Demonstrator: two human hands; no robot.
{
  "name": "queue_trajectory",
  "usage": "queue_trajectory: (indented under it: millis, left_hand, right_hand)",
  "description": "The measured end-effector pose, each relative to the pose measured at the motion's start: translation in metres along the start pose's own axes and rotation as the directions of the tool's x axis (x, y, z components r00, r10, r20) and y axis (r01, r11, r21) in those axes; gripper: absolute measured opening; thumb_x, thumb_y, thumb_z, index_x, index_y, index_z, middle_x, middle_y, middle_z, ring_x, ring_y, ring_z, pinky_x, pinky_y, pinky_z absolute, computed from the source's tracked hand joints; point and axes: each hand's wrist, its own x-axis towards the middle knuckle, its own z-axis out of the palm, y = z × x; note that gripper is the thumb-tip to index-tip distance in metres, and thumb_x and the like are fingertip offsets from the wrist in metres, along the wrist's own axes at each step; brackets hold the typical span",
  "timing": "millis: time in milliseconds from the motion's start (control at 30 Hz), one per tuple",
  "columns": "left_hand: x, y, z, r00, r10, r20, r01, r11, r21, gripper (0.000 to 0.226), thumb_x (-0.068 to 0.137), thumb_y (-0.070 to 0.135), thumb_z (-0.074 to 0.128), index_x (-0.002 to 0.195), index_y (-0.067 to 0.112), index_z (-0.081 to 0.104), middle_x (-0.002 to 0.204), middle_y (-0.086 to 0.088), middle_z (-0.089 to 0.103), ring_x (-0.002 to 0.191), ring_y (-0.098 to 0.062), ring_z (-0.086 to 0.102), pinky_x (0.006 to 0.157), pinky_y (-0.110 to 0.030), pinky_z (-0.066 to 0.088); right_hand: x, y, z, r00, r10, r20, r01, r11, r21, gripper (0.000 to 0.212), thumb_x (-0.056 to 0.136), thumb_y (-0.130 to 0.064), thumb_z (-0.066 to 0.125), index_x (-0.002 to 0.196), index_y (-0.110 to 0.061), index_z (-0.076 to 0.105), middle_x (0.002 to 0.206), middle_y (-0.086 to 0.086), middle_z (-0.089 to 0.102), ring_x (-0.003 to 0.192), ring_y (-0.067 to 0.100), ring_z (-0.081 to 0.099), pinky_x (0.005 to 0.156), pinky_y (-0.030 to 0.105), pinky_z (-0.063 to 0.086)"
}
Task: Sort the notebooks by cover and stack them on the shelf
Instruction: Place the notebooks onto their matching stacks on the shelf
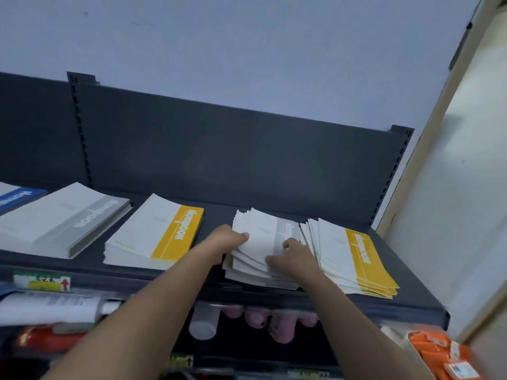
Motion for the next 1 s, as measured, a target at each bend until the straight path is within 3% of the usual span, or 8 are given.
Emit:
queue_trajectory:
  millis: [267,433,500,633,700,767,900,1000]
  left_hand:
    - [-0.002,-0.004,0.009,0.993,-0.121,0.008,0.12,0.966,-0.231,0.067,0.089,0.026,0.066,0.143,0.003,0.032,0.141,-0.01,0.043,0.13,-0.025,0.041,0.089,-0.032,0.035]
    - [0.001,-0.006,0.006,0.996,-0.086,0.033,0.092,0.94,-0.329,0.068,0.082,0.023,0.072,0.138,0.006,0.036,0.132,-0.01,0.05,0.12,-0.028,0.051,0.098,-0.038,0.045]
    - [-0.001,-0.009,0.003,0.999,-0.034,0.001,0.031,0.92,-0.39,0.063,0.075,0.023,0.074,0.129,0.007,0.046,0.118,-0.01,0.063,0.106,-0.028,0.063,0.093,-0.043,0.052]
    - [-0.007,-0.015,-0.007,0.981,0.19,-0.039,-0.183,0.84,-0.51,0.043,0.081,0.01,0.071,0.122,0.014,0.057,0.108,-0.008,0.072,0.098,-0.032,0.069,0.09,-0.053,0.053]
    - [-0.008,-0.014,-0.013,0.957,0.286,-0.055,-0.265,0.779,-0.568,0.041,0.085,0.0,0.067,0.122,0.014,0.055,0.114,-0.008,0.07,0.101,-0.029,0.069,0.087,-0.047,0.055]
    - [-0.007,-0.012,-0.018,0.933,0.355,-0.062,-0.324,0.753,-0.572,0.047,0.083,-0.004,0.067,0.124,0.015,0.052,0.117,-0.006,0.068,0.104,-0.025,0.067,0.083,-0.039,0.056]
    - [-0.001,-0.01,-0.021,0.91,0.405,-0.093,-0.397,0.779,-0.485,0.067,0.074,-0.004,0.076,0.129,0.02,0.047,0.122,-0.002,0.064,0.112,-0.02,0.062,0.09,-0.038,0.054]
    - [0.0,-0.011,-0.015,0.9,0.419,-0.12,-0.416,0.744,-0.522,0.083,0.06,0.004,0.085,0.131,0.02,0.045,0.121,0.0,0.064,0.111,-0.017,0.062,0.084,-0.032,0.055]
  right_hand:
    - [-0.003,0.009,-0.001,0.998,-0.057,0.008,0.055,0.99,0.132,0.075,0.078,-0.044,0.07,0.141,-0.018,0.038,0.14,0.004,0.047,0.126,0.023,0.048,0.097,0.033,0.042]
    - [-0.003,0.013,-0.005,0.997,-0.069,0.023,0.058,0.949,0.311,0.079,0.077,-0.037,0.075,0.14,-0.013,0.035,0.134,0.003,0.047,0.116,0.021,0.05,0.086,0.028,0.04]
    - [0.0,0.013,-0.005,0.998,-0.059,-0.008,0.056,0.889,0.455,0.076,0.074,-0.032,0.078,0.135,-0.012,0.037,0.124,0.0,0.051,0.105,0.02,0.053,0.084,0.031,0.046]
    - [0.012,0.005,-0.009,0.994,0.02,-0.103,0.065,0.656,0.752,0.101,0.065,-0.034,0.085,0.145,-0.014,0.027,0.139,0.002,0.048,0.122,0.025,0.052,0.095,0.045,0.05]
    - [0.018,0.002,-0.016,0.998,-0.007,-0.061,0.056,0.522,0.851,0.089,0.063,-0.03,0.088,0.136,-0.016,0.039,0.127,0.0,0.059,0.113,0.025,0.059,0.077,0.04,0.056]
    - [0.023,0.002,-0.021,0.995,-0.085,-0.049,0.082,0.441,0.894,0.067,0.067,-0.02,0.087,0.125,-0.015,0.053,0.116,0.002,0.068,0.103,0.026,0.065,0.068,0.036,0.056]
    - [0.017,0.007,-0.016,0.975,-0.124,-0.186,0.222,0.432,0.874,0.046,0.074,-0.004,0.079,0.114,-0.015,0.059,0.105,0.002,0.071,0.097,0.024,0.068,0.078,0.044,0.058]
    - [0.014,0.01,-0.005,0.967,-0.164,-0.194,0.249,0.467,0.849,0.049,0.071,-0.011,0.083,0.11,-0.025,0.056,0.106,-0.002,0.07,0.098,0.021,0.067,0.084,0.044,0.056]
